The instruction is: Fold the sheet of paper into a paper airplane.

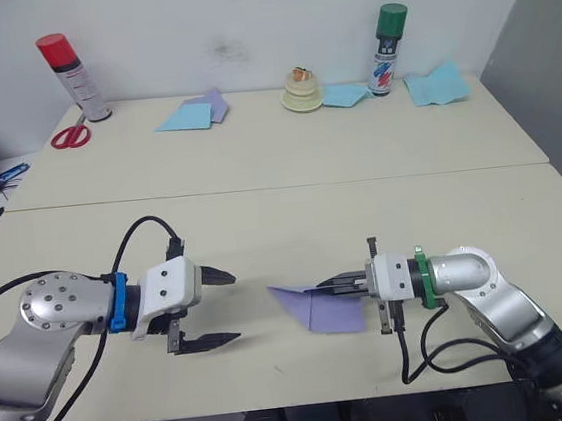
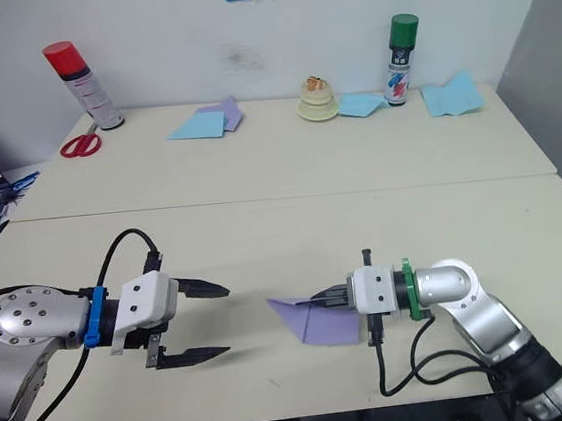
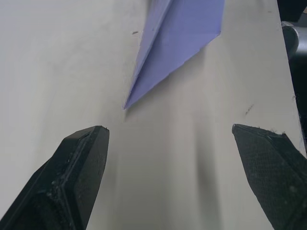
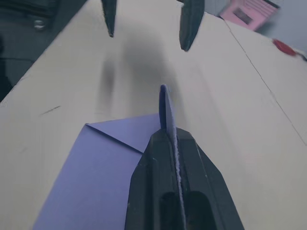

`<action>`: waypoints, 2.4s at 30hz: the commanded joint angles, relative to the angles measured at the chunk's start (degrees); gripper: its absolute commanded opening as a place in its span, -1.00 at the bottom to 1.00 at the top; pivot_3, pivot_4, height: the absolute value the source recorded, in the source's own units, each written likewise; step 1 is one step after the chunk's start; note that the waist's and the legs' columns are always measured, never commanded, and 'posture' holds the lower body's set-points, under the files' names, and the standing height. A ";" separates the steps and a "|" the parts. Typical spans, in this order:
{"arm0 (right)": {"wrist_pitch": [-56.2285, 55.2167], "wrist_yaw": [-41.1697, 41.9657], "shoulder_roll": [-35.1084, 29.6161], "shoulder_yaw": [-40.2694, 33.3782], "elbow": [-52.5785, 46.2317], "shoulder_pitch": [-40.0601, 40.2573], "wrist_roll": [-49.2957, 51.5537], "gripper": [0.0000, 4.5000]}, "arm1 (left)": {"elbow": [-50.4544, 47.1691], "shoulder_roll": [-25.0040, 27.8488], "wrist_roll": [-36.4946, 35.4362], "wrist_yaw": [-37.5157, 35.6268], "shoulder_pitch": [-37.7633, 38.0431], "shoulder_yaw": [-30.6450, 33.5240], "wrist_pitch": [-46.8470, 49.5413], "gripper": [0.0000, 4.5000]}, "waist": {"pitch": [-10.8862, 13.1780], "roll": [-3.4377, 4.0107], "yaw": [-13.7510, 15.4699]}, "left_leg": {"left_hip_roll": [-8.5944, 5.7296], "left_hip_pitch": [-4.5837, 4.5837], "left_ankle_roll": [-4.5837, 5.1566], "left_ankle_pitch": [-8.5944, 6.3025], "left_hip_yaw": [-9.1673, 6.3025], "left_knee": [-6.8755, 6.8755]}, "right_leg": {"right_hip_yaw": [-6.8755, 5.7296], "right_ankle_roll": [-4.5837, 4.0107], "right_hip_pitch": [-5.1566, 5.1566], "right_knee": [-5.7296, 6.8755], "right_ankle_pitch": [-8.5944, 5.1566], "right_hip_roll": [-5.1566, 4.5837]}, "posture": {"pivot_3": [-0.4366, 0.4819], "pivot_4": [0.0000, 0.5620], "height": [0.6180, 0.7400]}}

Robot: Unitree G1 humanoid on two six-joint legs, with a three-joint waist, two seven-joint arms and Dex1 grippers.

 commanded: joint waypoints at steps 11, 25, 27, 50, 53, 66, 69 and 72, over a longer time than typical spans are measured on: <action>-9.58 1.86 2.51 1.91 8.51 -2.30 -4.93 -0.98 | -6.59 -0.15 -4.76 4.15 0.84 2.10 4.06 1.00 | 0.00 0.01 0.16 | 0.00 0.02 0.00 0.00 -0.04 0.05 | 0.03 -0.01 0.00 0.07 0.01 -0.05 | -0.05 -0.47 0.75; 9.21 4.61 -4.33 -2.09 -11.03 -0.05 6.93 -0.13 | -6.98 -0.12 -4.95 4.49 -0.17 -0.57 3.86 1.00 | 0.03 0.05 0.18 | 0.00 0.04 0.00 0.00 -0.07 0.21 | 0.06 -0.02 0.00 0.29 0.01 -0.05 | -0.05 -0.47 0.75; 16.60 2.88 -5.68 -4.26 -16.42 -0.19 11.35 -0.13 | -7.19 -0.16 -5.05 4.45 -0.02 -0.87 3.90 1.00 | 0.03 0.06 0.17 | 0.00 0.04 0.00 0.00 -0.11 0.28 | 0.04 -0.03 -0.01 0.38 0.01 -0.05 | -0.05 -0.47 0.75; 32.98 -7.19 -0.07 6.81 -7.62 0.48 -4.35 -1.00 | -1.91 -7.64 -4.20 6.65 -6.83 -10.94 7.98 0.22 | 0.03 0.06 0.06 | -0.02 0.00 0.00 0.00 -0.06 0.79 | 0.05 -0.07 -0.05 0.81 0.02 -0.02 | -0.05 -0.47 0.75; 33.14 -7.47 0.31 6.91 -7.34 0.74 -5.04 -1.00 | 2.25 -9.75 -2.05 6.65 -8.70 -14.15 6.99 -0.20 | 0.03 0.05 0.05 | -0.04 0.00 0.00 0.00 -0.05 0.80 | 0.04 -0.06 -0.04 0.81 0.02 -0.02 | -0.05 -0.47 0.75; 33.39 -8.61 1.21 6.88 -8.29 1.85 -5.92 -1.00 | 17.58 -17.19 8.95 8.17 -12.88 -22.03 -2.63 -0.99 | 0.01 0.03 -0.04 | -0.03 -0.01 0.00 0.00 -0.08 0.80 | 0.03 -0.06 -0.03 0.82 0.03 0.01 | -0.05 -0.47 0.75; 31.60 -8.45 1.66 6.23 -8.28 2.21 -4.89 -1.00 | 19.37 -18.30 9.49 8.56 -12.98 -22.21 -3.22 -0.99 | 0.00 0.03 -0.01 | -0.03 0.01 0.01 0.00 -0.08 0.80 | 0.05 -0.05 -0.01 0.81 0.03 0.00 | -0.05 -0.47 0.75; 31.07 -8.30 1.72 5.97 -8.40 2.41 -4.56 -1.00 | 20.18 -19.32 9.77 9.01 -13.14 -22.37 -2.96 -0.99 | 0.00 0.03 0.02 | -0.05 0.01 0.01 0.00 -0.07 0.81 | 0.05 -0.02 0.01 0.81 0.05 -0.01 | -0.05 -0.47 0.75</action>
